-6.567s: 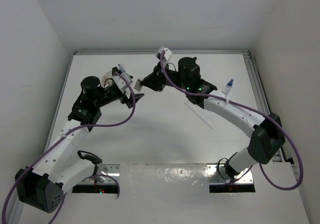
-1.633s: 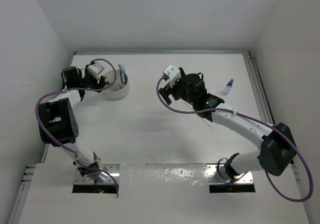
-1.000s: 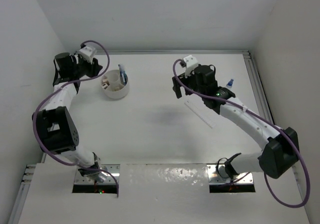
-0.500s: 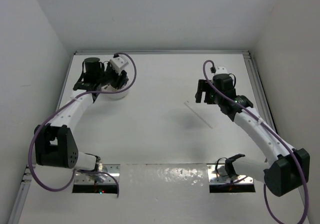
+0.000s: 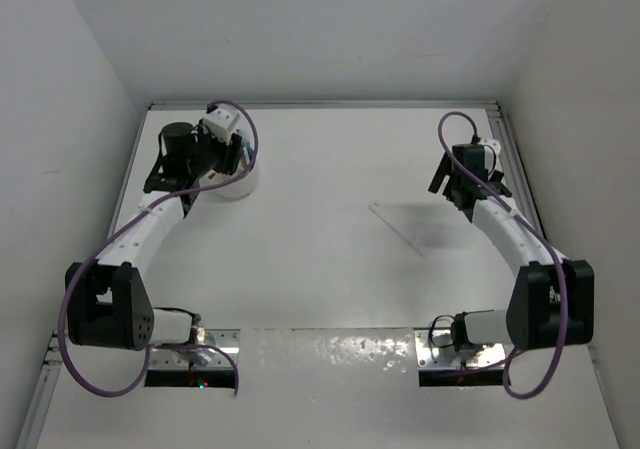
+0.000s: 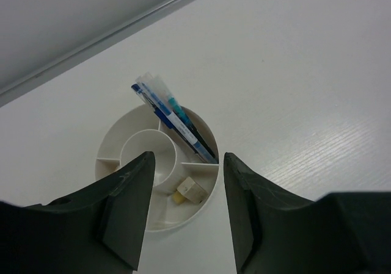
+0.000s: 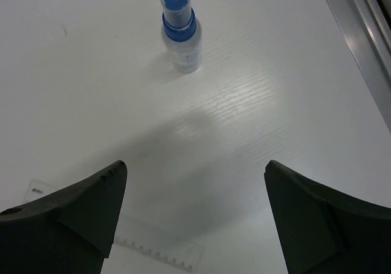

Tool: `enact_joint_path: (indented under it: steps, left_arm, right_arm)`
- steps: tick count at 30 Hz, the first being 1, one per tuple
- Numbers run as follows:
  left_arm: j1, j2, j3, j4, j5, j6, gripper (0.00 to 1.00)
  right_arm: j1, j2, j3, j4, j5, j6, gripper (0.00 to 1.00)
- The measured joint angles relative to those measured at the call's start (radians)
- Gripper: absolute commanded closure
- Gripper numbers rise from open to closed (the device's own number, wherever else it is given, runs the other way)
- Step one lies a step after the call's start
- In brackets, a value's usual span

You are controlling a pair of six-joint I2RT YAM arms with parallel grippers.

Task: Sort the stationery into containers
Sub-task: Pick up the stationery from the center of the board.

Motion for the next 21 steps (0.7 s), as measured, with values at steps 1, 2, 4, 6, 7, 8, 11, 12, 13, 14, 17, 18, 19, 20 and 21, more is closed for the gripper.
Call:
enact_joint_path:
  steps: [1, 2, 4, 6, 7, 8, 11, 12, 13, 14, 17, 18, 19, 20, 21]
  left_arm:
    - [0.0, -0.003, -0.009, 0.004, -0.003, -0.007, 0.53]
    - [0.0, -0.006, -0.018, 0.008, -0.008, -0.013, 0.53]
    - [0.0, -0.014, -0.039, 0.017, -0.017, -0.021, 0.53]
    - [0.003, -0.025, -0.059, 0.024, -0.027, -0.026, 0.53]
    - [0.005, -0.031, -0.067, 0.027, -0.031, -0.028, 0.53]
    - [0.008, -0.036, -0.074, 0.031, -0.034, -0.029, 0.53]
    - [0.016, -0.05, -0.085, 0.039, -0.046, -0.037, 0.53]
    - [0.02, -0.052, -0.085, 0.04, -0.048, -0.04, 0.52]
    - [0.021, -0.054, -0.085, 0.044, -0.051, -0.04, 0.52]
    - [0.023, -0.056, -0.085, 0.048, -0.054, -0.041, 0.52]
    - [0.028, -0.056, -0.085, 0.061, -0.057, -0.043, 0.52]
    - [0.029, -0.056, -0.085, 0.062, -0.058, -0.043, 0.52]
    - [0.032, -0.056, -0.085, 0.064, -0.058, -0.043, 0.52]
    - [0.032, -0.056, -0.085, 0.065, -0.06, -0.043, 0.52]
    - [0.033, -0.056, -0.085, 0.066, -0.061, -0.043, 0.52]
  right_arm:
    - [-0.005, 0.035, -0.003, 0.037, 0.015, -0.01, 0.09]
    - [-0.008, 0.064, -0.004, 0.069, 0.024, -0.028, 0.09]
    - [-0.014, 0.126, -0.004, 0.148, 0.042, -0.072, 0.1]
    - [-0.021, 0.188, -0.003, 0.224, 0.051, -0.117, 0.13]
    - [-0.026, 0.22, -0.002, 0.253, 0.056, -0.136, 0.14]
    - [-0.032, 0.252, 0.0, 0.283, 0.06, -0.157, 0.16]
    - [-0.051, 0.325, 0.001, 0.353, 0.059, -0.2, 0.19]
    - [-0.057, 0.341, 0.0, 0.376, 0.055, -0.207, 0.19]
    - [-0.063, 0.353, -0.004, 0.406, 0.045, -0.213, 0.2]
    - [-0.069, 0.357, -0.016, 0.441, 0.033, -0.218, 0.21]
    - [-0.095, 0.359, -0.083, 0.575, -0.021, -0.227, 0.25]
    - [-0.103, 0.364, -0.105, 0.617, -0.032, -0.227, 0.27]
    - [-0.108, 0.373, -0.117, 0.645, -0.043, -0.23, 0.28]
    - [-0.114, 0.386, -0.122, 0.666, -0.049, -0.23, 0.29]
    - [-0.12, 0.407, -0.121, 0.687, -0.058, -0.232, 0.29]
